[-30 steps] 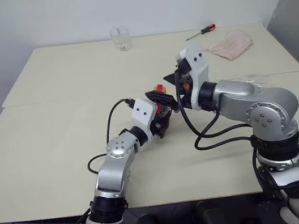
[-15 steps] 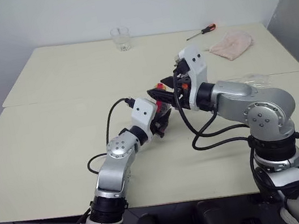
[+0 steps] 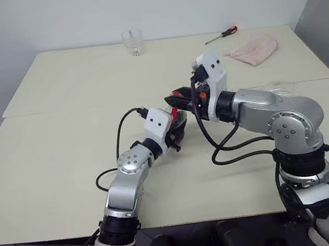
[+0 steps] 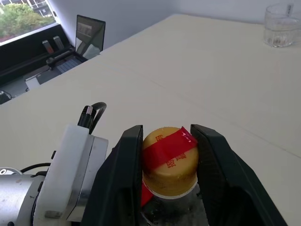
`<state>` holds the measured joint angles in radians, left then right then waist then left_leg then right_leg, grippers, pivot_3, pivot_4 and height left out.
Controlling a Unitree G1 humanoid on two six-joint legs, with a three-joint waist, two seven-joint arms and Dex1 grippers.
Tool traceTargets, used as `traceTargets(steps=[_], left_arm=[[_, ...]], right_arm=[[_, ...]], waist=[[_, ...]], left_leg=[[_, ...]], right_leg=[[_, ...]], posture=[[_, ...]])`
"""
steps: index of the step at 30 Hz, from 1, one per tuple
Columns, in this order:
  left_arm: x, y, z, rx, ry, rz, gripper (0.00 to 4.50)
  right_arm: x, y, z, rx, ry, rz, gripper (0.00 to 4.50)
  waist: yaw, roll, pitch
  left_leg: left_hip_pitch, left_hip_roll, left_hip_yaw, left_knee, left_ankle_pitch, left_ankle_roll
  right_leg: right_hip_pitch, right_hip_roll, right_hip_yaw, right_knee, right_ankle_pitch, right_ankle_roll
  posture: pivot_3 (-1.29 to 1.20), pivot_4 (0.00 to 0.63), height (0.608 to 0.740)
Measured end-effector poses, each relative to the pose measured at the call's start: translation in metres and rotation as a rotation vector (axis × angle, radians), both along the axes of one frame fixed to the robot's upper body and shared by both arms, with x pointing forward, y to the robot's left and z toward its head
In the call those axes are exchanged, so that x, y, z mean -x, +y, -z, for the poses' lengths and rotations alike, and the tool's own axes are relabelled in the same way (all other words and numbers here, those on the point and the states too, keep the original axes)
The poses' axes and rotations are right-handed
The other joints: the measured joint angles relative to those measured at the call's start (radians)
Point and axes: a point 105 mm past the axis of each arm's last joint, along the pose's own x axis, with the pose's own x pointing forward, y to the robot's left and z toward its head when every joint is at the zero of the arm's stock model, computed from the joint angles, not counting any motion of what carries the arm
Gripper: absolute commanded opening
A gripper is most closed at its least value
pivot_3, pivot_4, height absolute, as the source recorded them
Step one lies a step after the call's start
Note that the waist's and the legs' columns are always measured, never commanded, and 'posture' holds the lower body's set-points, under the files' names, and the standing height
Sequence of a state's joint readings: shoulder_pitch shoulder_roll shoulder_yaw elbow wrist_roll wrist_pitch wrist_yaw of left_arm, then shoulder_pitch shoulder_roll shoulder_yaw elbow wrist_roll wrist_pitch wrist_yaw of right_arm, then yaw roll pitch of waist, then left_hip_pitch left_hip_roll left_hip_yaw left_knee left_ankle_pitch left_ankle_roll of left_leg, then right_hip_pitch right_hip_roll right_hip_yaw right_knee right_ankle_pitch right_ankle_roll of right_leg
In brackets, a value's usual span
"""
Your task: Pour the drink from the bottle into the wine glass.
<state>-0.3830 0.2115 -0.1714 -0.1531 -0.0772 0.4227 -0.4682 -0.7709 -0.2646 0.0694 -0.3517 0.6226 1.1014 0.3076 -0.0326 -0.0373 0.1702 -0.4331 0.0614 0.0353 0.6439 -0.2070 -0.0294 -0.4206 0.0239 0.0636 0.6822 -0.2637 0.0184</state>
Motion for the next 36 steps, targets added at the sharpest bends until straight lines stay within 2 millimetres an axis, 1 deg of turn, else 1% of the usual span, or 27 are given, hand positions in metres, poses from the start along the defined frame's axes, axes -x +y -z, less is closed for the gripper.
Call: traceTargets(steps=[2, 4, 8, 11, 16, 20, 28, 30, 31, 33, 34, 36], left_arm=[[0.000, 0.001, 0.001, -0.001, 0.002, 0.000, 1.26], [0.000, 0.002, 0.001, -0.002, 0.004, -0.001, 1.23], [-0.003, 0.010, 0.004, -0.006, 0.020, -0.030, 1.18], [-0.004, 0.014, 0.007, -0.012, 0.039, -0.048, 1.16], [-0.003, 0.016, 0.013, -0.019, 0.063, -0.054, 1.14], [-0.002, 0.014, 0.016, -0.023, 0.076, -0.050, 1.13], [-0.002, 0.014, 0.014, -0.019, 0.066, -0.062, 1.13], [-0.002, 0.014, 0.013, -0.016, 0.065, -0.061, 1.13], [-0.002, 0.013, 0.013, -0.015, 0.064, -0.059, 1.13], [-0.001, 0.010, 0.012, -0.010, 0.057, -0.049, 1.13], [0.000, 0.008, 0.010, -0.009, 0.052, -0.042, 1.13], [0.001, 0.004, 0.010, -0.009, 0.050, -0.025, 1.07]], right_arm=[[-0.003, 0.002, 0.000, 0.067, -0.067, -0.082, 1.24], [-0.006, 0.005, -0.001, 0.097, -0.108, -0.154, 1.24], [-0.023, 0.014, 0.002, 0.152, -0.171, -0.323, 1.24], [-0.033, 0.019, 0.004, 0.163, -0.189, -0.425, 1.24], [-0.041, 0.018, 0.009, 0.211, -0.205, -0.569, 1.24], [-0.045, 0.014, 0.013, 0.209, -0.184, -0.633, 1.24], [-0.049, 0.014, 0.010, 0.197, -0.180, -0.659, 1.24], [-0.049, 0.013, 0.009, 0.191, -0.171, -0.658, 1.97], [-0.049, 0.011, 0.008, 0.188, -0.164, -0.651, 2.25], [-0.050, 0.007, 0.004, 0.178, -0.150, -0.635, 3.01], [-0.049, 0.006, -0.001, 0.166, -0.151, -0.630, 3.29], [-0.046, 0.004, -0.012, 0.150, -0.175, -0.628, 4.00]], waist=[[-0.001, 0.000, 0.000], [-0.002, 0.000, 0.000], [-0.004, 0.000, 0.000], [-0.001, 0.000, 0.000], [0.001, 0.000, 0.001], [0.002, 0.001, 0.001], [0.002, 0.001, 0.001], [0.002, 0.001, 0.001], [0.002, 0.001, 0.001], [0.003, 0.001, 0.001], [0.003, 0.001, 0.001], [0.003, 0.001, 0.001]], left_leg=[[0.000, 0.000, 0.001, 0.000, 0.000, 0.000], [0.000, 0.000, 0.001, 0.000, 0.000, 0.000], [0.001, 0.001, 0.002, -0.001, 0.000, 0.000], [0.000, 0.001, 0.002, -0.001, 0.000, 0.000], [0.000, 0.000, 0.003, 0.000, 0.000, 0.000], [0.000, 0.000, 0.003, 0.000, 0.000, 0.000], [0.000, 0.001, 0.003, 0.000, 0.000, 0.000], [0.000, 0.000, 0.003, 0.000, 0.000, 0.000], [0.000, 0.000, 0.003, 0.000, 0.000, 0.000], [0.000, 0.000, 0.002, 0.000, 0.000, 0.000], [0.000, 0.001, 0.002, 0.000, 0.000, 0.000], [0.000, 0.000, 0.002, 0.000, 0.000, 0.000]], right_leg=[[0.000, 0.000, -0.001, 0.000, 0.000, 0.000], [0.000, 0.001, -0.001, -0.001, 0.000, 0.000], [0.000, 0.002, -0.001, -0.001, 0.000, 0.000], [0.000, 0.002, -0.001, -0.001, 0.000, -0.001], [0.000, 0.000, -0.001, -0.001, 0.000, -0.001], [0.000, -0.001, -0.001, -0.001, 0.000, -0.001], [0.000, -0.001, -0.001, 0.000, 0.000, -0.001], [0.000, -0.001, -0.001, 0.000, 0.000, -0.001], [0.000, -0.002, -0.001, 0.000, 0.000, -0.001], [0.000, -0.002, -0.001, 0.000, 0.000, -0.001], [0.000, -0.002, -0.001, 0.000, 0.000, -0.001], [0.000, -0.002, -0.001, 0.000, 0.000, -0.001]], posture=[[0.00, 0.150, 0.740], [0.00, 0.150, 0.740], [0.00, 0.150, 0.740], [0.00, 0.150, 0.740], [0.00, 0.150, 0.740], [0.00, 0.150, 0.740], [0.00, 0.150, 0.740], [0.00, 0.150, 0.740], [0.00, 0.150, 0.740], [0.00, 0.150, 0.740], [0.00, 0.150, 0.740], [0.00, 0.150, 0.740]])
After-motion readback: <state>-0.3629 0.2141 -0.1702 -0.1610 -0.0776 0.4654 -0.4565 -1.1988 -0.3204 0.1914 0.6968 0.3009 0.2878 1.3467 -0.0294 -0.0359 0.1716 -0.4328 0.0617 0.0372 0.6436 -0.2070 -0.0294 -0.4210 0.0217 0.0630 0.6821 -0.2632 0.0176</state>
